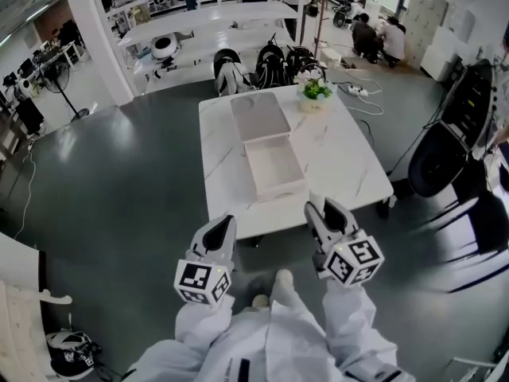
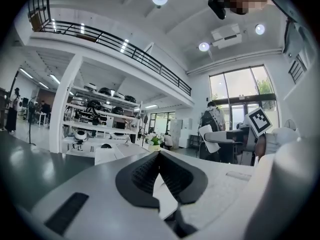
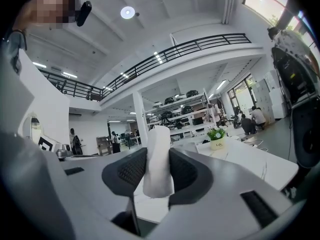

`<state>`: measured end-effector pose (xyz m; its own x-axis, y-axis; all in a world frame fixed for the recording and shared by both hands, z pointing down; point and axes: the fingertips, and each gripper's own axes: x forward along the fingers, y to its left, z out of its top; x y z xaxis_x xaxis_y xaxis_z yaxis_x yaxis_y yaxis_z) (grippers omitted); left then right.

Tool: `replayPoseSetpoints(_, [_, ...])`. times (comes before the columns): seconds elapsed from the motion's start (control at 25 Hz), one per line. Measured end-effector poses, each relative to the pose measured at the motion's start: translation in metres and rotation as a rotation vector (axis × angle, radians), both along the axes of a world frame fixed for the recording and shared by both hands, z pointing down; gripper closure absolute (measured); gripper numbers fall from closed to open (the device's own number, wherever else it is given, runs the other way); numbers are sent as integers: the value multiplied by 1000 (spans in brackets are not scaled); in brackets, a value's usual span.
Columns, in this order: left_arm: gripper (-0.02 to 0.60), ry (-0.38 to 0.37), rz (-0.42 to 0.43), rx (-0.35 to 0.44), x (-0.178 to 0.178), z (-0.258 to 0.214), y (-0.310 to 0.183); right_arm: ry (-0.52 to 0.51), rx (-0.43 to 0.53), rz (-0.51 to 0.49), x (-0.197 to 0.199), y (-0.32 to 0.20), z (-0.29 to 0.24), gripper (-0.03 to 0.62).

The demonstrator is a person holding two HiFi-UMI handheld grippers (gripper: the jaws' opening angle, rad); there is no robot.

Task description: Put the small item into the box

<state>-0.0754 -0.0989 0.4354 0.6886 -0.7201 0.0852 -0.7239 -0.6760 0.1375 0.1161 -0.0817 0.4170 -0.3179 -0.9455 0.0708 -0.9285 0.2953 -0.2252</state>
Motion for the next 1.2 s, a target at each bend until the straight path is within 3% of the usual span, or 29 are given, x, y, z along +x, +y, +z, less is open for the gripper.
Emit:
replayPoseSetpoints(0.24, [583,-6,-25,-22,10,10,-40,4,6,-14,14,-48,1,471])
replayPoseSetpoints(0.76, [583,2,-99,-117,50,42,-143,16,-106,-130,43,-177,30,471])
replayPoseSetpoints(1.2, [583,5,-193,-196,62,76,-193,90,-226,-289,29,-245,71,471])
